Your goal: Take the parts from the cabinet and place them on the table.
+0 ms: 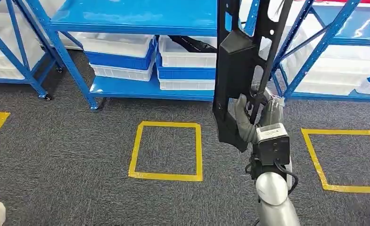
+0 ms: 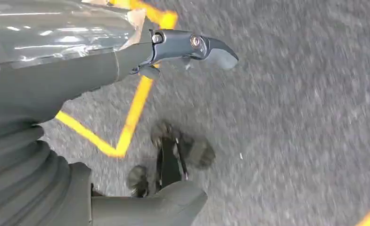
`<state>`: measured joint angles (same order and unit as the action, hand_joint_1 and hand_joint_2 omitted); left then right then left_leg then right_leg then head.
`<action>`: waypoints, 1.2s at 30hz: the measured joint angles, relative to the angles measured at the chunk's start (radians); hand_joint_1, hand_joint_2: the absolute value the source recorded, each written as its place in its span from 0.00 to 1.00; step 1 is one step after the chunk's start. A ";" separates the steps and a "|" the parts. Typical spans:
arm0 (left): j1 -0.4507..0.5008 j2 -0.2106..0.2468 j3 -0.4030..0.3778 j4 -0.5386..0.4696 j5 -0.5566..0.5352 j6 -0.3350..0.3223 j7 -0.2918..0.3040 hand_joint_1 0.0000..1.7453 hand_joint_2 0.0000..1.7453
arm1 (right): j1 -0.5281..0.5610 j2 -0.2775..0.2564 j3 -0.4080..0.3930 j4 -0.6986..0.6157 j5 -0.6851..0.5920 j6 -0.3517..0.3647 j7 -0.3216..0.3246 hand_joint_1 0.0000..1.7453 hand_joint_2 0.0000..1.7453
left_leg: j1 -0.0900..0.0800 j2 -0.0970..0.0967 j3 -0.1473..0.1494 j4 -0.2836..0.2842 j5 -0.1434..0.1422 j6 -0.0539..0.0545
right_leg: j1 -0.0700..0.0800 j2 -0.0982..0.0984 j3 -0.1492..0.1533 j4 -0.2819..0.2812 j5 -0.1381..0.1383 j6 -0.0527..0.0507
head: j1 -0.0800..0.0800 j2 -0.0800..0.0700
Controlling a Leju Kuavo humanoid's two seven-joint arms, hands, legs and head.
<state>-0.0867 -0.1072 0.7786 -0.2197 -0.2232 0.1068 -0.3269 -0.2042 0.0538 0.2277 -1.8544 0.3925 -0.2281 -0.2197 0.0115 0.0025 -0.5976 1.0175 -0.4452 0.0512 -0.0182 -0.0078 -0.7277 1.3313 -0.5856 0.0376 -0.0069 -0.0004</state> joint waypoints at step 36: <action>0.000 -0.002 0.008 -0.002 -0.028 -0.006 0.002 0.00 1.00 | 0.060 0.003 0.002 -0.017 0.053 -0.019 -0.009 1.00 1.00 | -0.005 0.000 -0.024 -0.009 0.041 -0.026 | 0.023 0.003 0.190 -0.331 0.103 -0.033 | 0.000 0.000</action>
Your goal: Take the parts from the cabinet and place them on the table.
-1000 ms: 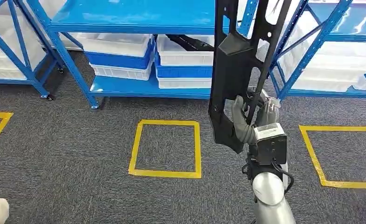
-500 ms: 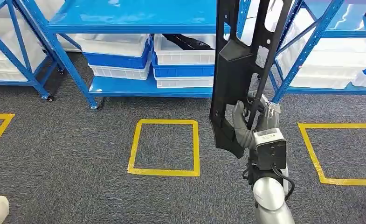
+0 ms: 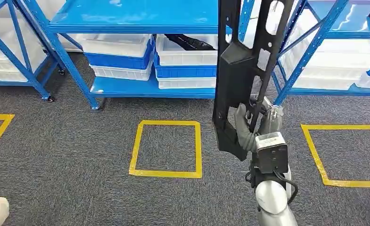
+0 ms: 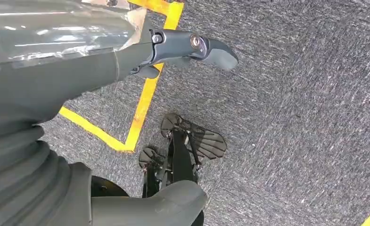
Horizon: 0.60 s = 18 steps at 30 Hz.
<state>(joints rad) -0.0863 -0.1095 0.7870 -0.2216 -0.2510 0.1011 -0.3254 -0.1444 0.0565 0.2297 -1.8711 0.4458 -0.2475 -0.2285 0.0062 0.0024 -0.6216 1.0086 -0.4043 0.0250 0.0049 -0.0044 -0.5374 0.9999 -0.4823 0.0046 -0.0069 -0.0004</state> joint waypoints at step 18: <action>0.005 -0.002 0.029 -0.005 0.008 0.016 0.003 0.00 1.00 | -0.032 0.012 0.007 0.021 0.040 -0.001 0.035 1.00 1.00 | 0.048 -0.052 -0.052 -0.004 0.056 -0.052 | -0.049 0.015 -0.010 0.047 -0.027 0.024 | 0.009 0.000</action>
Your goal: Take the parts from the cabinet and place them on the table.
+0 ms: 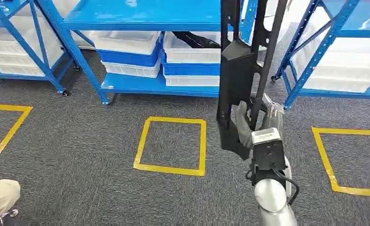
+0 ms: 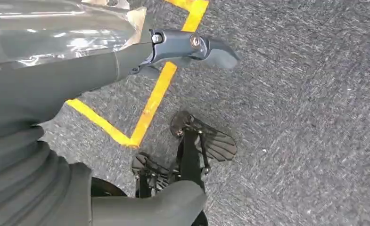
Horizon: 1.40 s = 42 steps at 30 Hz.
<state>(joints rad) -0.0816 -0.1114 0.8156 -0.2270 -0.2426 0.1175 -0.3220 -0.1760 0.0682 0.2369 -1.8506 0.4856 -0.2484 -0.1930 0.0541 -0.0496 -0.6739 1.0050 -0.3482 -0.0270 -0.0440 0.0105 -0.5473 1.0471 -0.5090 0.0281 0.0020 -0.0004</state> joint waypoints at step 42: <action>0.001 -0.017 0.067 -0.005 0.011 0.017 -0.002 0.00 1.00 | -0.061 0.060 0.022 0.067 0.036 0.040 0.003 1.00 1.00 | -0.033 0.106 0.057 0.026 -0.089 0.017 | 0.025 -0.080 -0.009 -0.024 0.025 -0.001 | 0.014 0.000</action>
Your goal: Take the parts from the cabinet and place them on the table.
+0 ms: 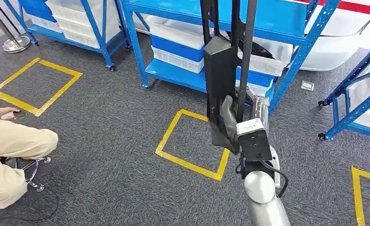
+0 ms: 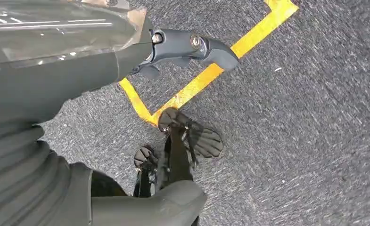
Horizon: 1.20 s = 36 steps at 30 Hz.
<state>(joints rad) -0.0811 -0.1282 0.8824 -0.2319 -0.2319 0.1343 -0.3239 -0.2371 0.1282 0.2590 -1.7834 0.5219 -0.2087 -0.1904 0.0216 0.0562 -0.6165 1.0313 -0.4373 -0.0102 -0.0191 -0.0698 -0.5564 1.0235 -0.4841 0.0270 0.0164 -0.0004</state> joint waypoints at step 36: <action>0.000 -0.008 0.023 -0.001 -0.011 0.014 0.000 0.00 1.00 | -0.008 0.018 -0.002 0.011 0.003 0.027 -0.008 1.00 1.00 | -0.009 -0.049 0.000 -0.019 0.018 0.040 | 0.004 0.002 0.027 0.003 -0.037 0.024 | -0.005 0.000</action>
<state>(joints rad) -0.0806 -0.1358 0.9049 -0.2327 -0.2430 0.1480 -0.3239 -0.2449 0.1461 0.2571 -1.7727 0.5245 -0.1816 -0.1980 0.0124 0.0069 -0.6164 1.0122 -0.4195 0.0296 -0.0155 -0.0678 -0.5292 1.0263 -0.5215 0.0505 0.0114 -0.0004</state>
